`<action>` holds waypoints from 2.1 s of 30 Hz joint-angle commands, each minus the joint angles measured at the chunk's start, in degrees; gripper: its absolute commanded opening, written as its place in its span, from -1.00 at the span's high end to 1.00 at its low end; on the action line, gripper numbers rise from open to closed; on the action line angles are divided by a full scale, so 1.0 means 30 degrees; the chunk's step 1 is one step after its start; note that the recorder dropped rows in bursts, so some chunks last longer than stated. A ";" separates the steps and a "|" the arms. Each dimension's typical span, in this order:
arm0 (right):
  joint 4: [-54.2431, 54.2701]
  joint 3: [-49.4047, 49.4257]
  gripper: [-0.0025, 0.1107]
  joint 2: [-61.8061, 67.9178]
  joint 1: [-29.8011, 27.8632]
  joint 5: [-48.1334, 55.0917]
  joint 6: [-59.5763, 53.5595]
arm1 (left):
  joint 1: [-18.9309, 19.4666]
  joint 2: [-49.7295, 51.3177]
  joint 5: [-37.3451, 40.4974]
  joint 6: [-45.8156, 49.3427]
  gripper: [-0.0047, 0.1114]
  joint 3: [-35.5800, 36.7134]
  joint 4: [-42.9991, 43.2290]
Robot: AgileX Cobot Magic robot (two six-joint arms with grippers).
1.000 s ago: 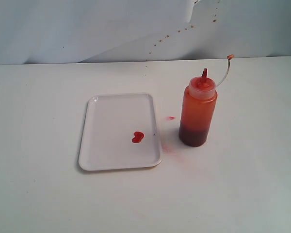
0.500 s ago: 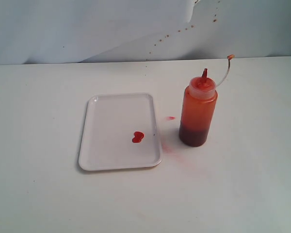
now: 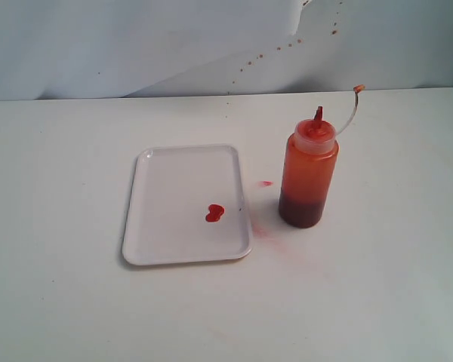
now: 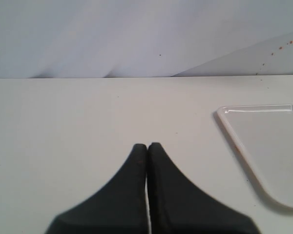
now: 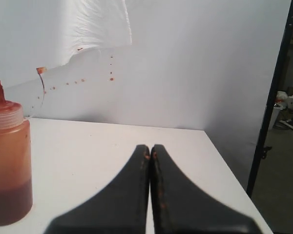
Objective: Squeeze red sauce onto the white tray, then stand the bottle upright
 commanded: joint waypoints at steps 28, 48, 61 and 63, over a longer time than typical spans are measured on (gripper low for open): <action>-0.0103 0.0060 0.96 -0.0878 0.1201 0.5692 0.0548 | 0.0047 -0.0076 -0.0084 -0.0033 0.92 0.0080 -0.0083; 0.0202 0.0060 0.96 -0.0878 -0.0182 0.5692 0.0682 | 0.0047 -0.0076 -0.0084 -0.0080 0.92 0.0080 -0.0083; 0.0202 0.0060 0.96 -0.0878 -0.0134 0.5692 0.0682 | 0.0047 -0.0076 -0.0084 -0.0045 0.92 0.0080 -0.0083; 0.0202 0.0060 0.96 -0.0878 -0.0140 0.5692 0.0682 | 0.0047 -0.0076 -0.0084 -0.0045 0.92 0.0080 -0.0083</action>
